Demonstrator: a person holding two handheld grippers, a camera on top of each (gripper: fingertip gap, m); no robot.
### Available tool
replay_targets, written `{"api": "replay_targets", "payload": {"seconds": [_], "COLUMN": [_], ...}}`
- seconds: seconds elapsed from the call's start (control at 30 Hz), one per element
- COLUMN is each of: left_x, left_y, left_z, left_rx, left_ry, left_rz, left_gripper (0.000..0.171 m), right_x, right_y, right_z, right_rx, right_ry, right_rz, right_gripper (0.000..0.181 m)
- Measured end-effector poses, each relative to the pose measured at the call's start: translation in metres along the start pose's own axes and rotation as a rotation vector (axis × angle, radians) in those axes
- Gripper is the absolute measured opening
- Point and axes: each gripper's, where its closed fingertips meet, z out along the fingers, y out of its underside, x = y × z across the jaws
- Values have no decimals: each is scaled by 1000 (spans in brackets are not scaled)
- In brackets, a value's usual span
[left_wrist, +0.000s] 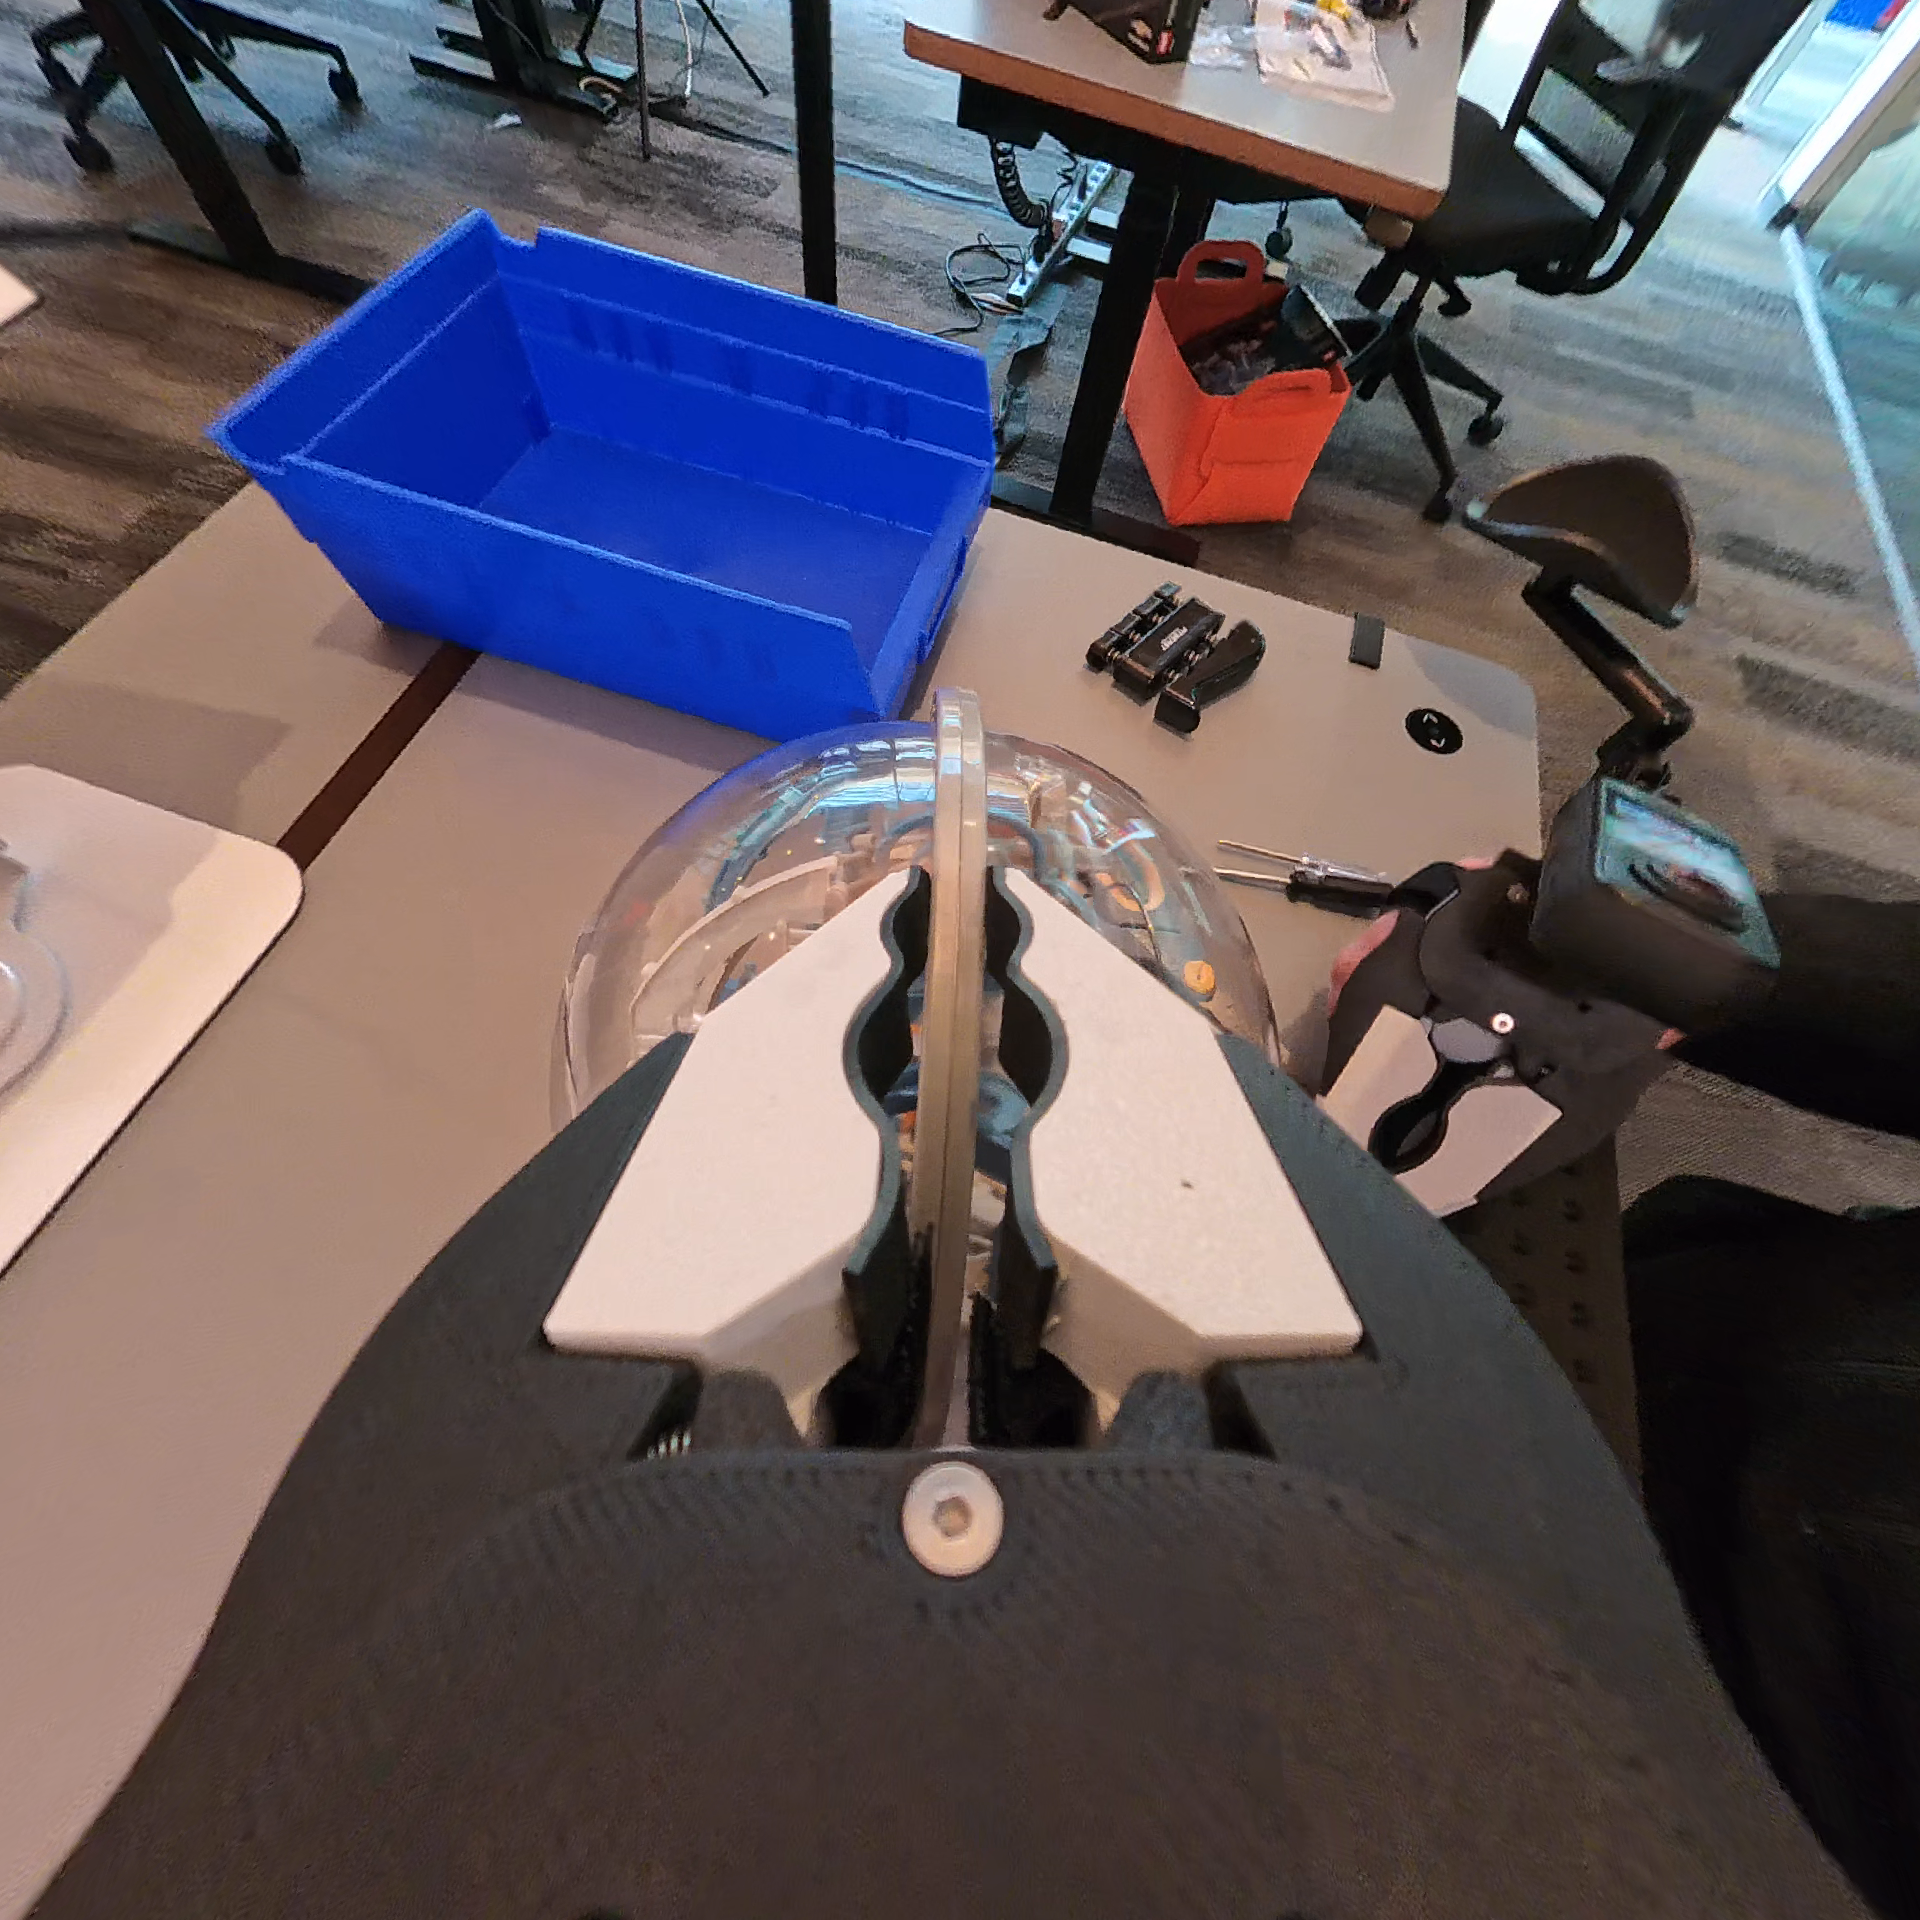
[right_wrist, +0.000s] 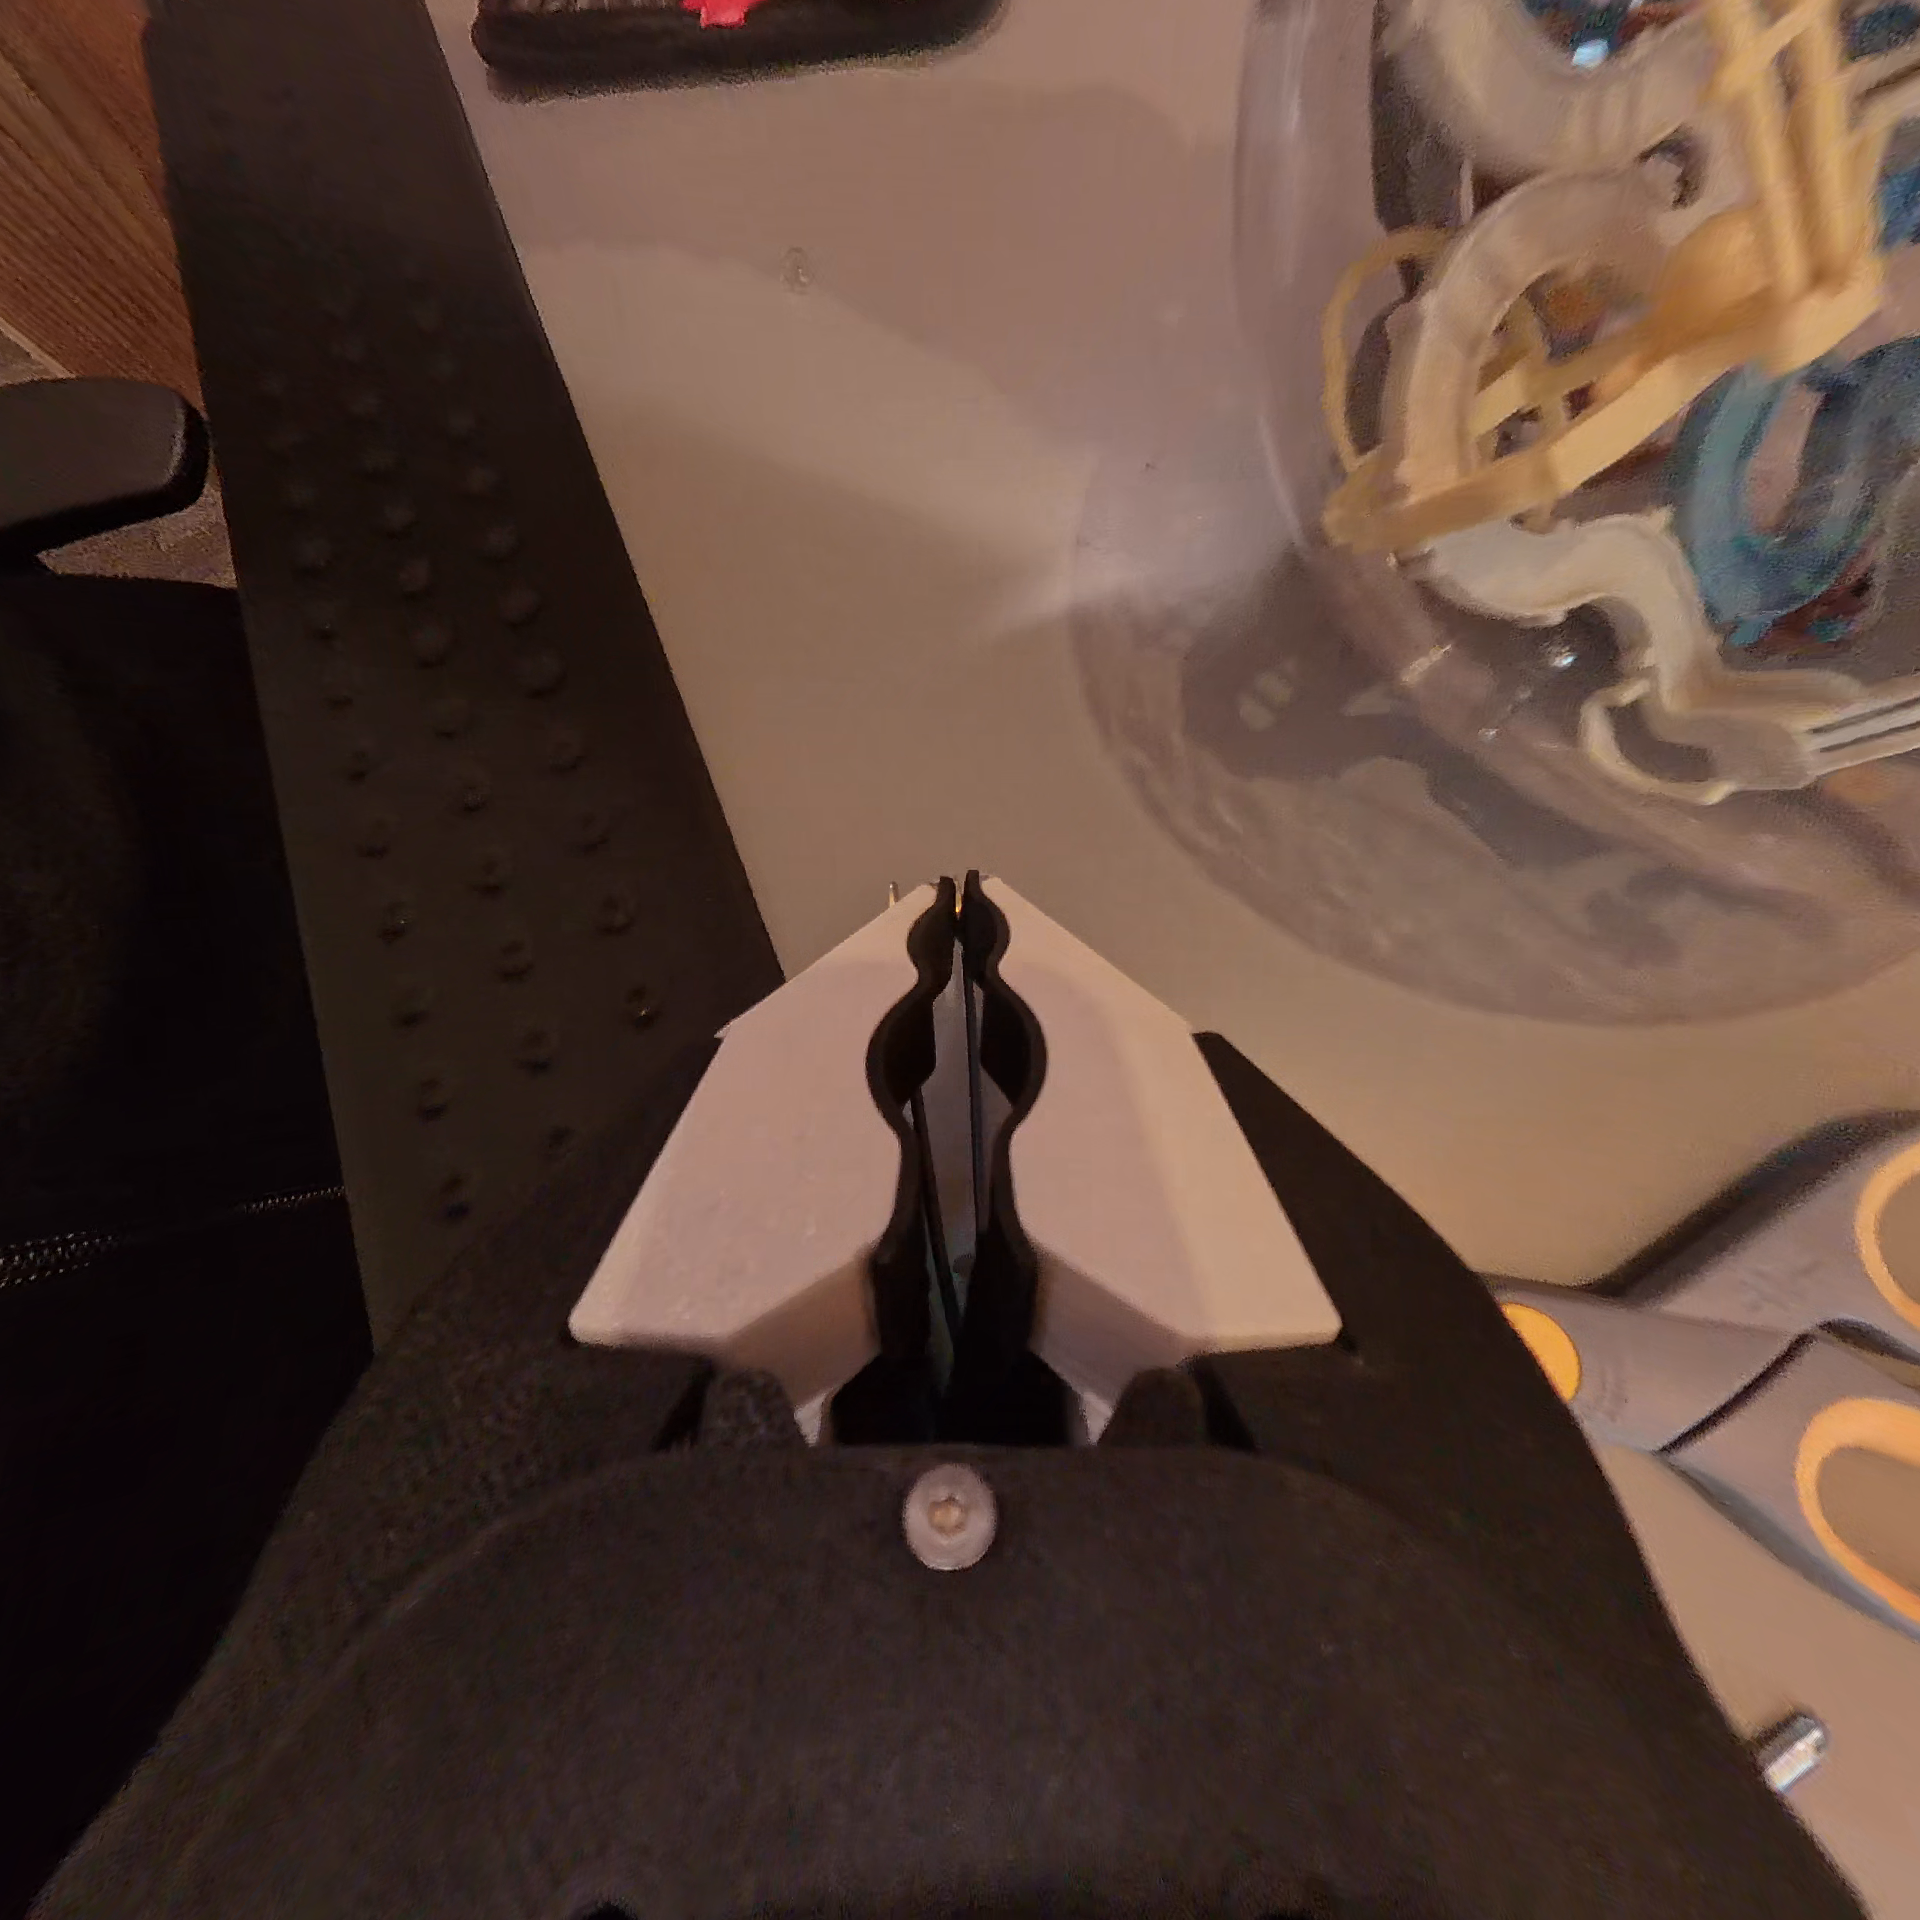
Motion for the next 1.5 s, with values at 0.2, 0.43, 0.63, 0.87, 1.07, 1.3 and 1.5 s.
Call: {"api": "replay_targets", "payload": {"seconds": [0.2,0.43,0.63,0.87,1.07,1.3,1.5], "left_x": [-30,-53,-64,-77,-76,-74,-71], "left_y": [-1,2,7,15,15,16,17], "left_z": [-1,-1,-5,-8,-8,-11,-26], "left_rx": [18,29,26,36,44,34,13], "left_ry": [47,58,41,48,55,45,-6], "left_rz": [-131,-186,-204,-241,-230,-179,-105], "left_gripper": [7,7,7,7,7,15,36], "right_x": [6,13,25,37,39,44,58], "right_y": [3,-4,-27,-33,-20,-31,-61], "right_z": [6,0,-24,-56,-68,-78,-88], "right_rx": [-22,22,134,190,194,239,278], "right_ry": [-16,-26,-1,41,53,85,151], "right_rz": [25,55,65,67,62,47,4], "right_gripper": [0,7,17,28,28,28,36]}}
